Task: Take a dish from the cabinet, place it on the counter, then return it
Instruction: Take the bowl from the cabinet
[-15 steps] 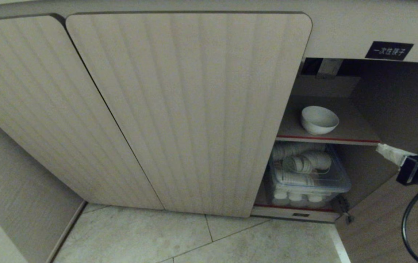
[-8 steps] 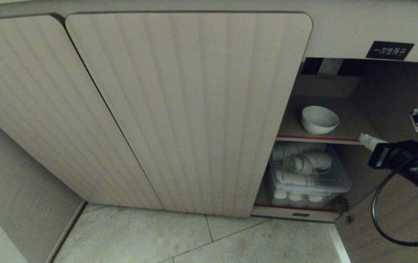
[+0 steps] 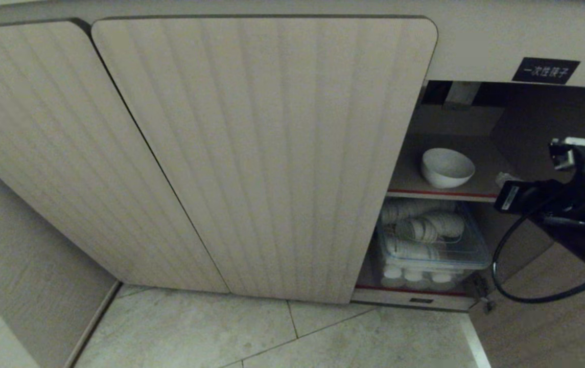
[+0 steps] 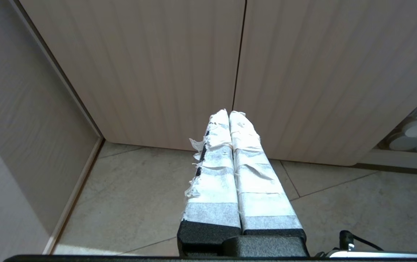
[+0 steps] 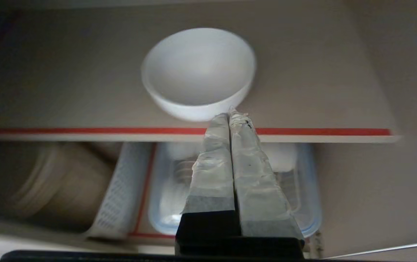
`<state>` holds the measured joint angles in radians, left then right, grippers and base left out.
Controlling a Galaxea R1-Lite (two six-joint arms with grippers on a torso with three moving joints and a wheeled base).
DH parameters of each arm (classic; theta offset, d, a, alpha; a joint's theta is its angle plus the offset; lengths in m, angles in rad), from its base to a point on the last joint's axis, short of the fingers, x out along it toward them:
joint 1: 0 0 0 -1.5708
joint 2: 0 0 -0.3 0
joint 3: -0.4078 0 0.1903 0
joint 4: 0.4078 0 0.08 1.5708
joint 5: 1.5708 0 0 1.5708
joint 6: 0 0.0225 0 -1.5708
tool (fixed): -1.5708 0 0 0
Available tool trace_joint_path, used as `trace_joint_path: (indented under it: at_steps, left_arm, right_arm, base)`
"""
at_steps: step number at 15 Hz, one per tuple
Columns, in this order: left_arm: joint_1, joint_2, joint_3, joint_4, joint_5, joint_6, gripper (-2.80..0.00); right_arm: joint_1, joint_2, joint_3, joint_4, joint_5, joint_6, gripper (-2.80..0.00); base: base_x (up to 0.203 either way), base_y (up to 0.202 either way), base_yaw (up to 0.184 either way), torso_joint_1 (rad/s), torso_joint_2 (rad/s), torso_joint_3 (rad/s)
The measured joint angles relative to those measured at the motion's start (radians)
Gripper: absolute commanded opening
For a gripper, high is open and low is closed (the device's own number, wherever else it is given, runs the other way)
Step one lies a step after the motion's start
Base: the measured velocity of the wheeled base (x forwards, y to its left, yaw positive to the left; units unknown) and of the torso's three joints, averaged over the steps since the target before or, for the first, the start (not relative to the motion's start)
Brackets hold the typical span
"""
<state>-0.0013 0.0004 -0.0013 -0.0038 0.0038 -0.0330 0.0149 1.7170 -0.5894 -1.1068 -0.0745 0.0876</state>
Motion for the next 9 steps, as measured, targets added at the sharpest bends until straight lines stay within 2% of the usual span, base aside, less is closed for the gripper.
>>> trace_joint_path:
  at_steps: [3, 9]
  left_arm:
    - [0.000, 0.000, 0.000, 0.000, 0.000, 0.000, -2.80]
    - [-0.001, 0.000, 0.000, 0.000, 0.000, 0.000, -2.80]
  right_arm:
    - [0.000, 0.043, -0.029, -0.018, -0.045, -0.023, -2.80]
    - [0.000, 0.103, -0.111, -0.006, -0.062, -0.039, -2.80]
  base:
    - [0.000, 0.000, 0.000, 0.000, 0.00, 0.000]
    - [0.000, 0.000, 0.000, 0.000, 0.00, 0.000]
